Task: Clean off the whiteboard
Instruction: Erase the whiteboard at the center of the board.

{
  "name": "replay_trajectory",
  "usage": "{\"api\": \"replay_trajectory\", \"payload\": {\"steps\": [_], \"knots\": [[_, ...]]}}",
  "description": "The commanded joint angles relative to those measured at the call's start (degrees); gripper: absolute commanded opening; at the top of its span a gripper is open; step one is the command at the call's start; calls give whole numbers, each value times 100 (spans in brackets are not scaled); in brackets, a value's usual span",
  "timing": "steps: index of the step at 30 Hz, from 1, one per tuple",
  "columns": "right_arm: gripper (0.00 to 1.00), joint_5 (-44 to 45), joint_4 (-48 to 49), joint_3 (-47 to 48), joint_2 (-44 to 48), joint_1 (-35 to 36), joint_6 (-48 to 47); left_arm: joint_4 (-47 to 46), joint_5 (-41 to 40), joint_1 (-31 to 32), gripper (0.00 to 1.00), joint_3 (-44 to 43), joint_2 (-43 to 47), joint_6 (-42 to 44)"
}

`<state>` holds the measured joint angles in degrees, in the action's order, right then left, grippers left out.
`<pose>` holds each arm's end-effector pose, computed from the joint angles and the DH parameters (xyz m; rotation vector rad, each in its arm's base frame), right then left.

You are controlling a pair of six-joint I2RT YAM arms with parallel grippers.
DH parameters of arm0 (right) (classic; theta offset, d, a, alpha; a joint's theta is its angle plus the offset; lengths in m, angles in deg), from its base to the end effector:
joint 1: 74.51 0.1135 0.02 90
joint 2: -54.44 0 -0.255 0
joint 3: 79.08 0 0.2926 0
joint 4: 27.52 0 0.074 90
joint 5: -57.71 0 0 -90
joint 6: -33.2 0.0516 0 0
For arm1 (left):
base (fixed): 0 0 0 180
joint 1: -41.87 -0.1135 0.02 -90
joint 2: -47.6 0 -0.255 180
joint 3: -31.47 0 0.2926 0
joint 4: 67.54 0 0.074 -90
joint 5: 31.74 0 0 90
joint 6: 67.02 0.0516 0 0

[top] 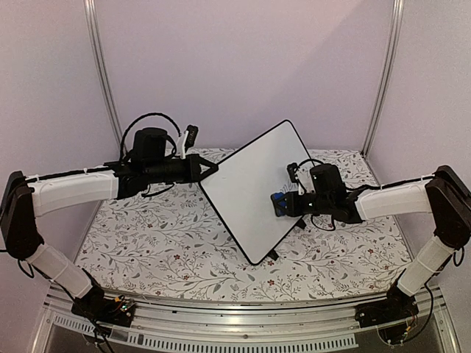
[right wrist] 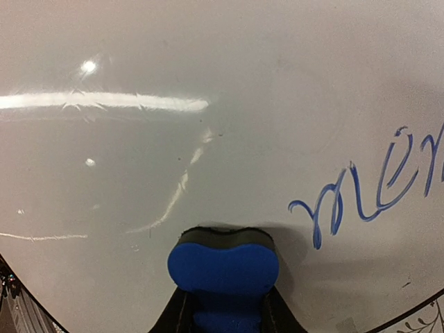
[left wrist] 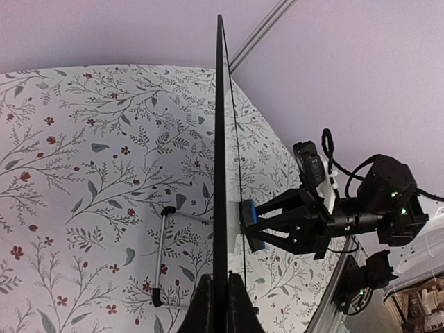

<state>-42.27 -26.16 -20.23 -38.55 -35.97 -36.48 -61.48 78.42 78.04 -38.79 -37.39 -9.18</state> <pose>0.2920 0.2440 0.1364 -0.4591 2.1904 0.7691 0.3085 -0.2476 0.2497 0.3258 2.0575 -1.1053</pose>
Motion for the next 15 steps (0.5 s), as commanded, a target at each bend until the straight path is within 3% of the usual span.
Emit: {"api": "replay_trajectory", "payload": {"steps": [1, 15], "knots": [[16, -151, 88, -288, -240, 14, 47, -151, 526, 234, 0, 7, 48, 441], [16, -135, 111, -369, -158, 13, 44, -151, 515, 255, 0, 8, -13, 444]]}}
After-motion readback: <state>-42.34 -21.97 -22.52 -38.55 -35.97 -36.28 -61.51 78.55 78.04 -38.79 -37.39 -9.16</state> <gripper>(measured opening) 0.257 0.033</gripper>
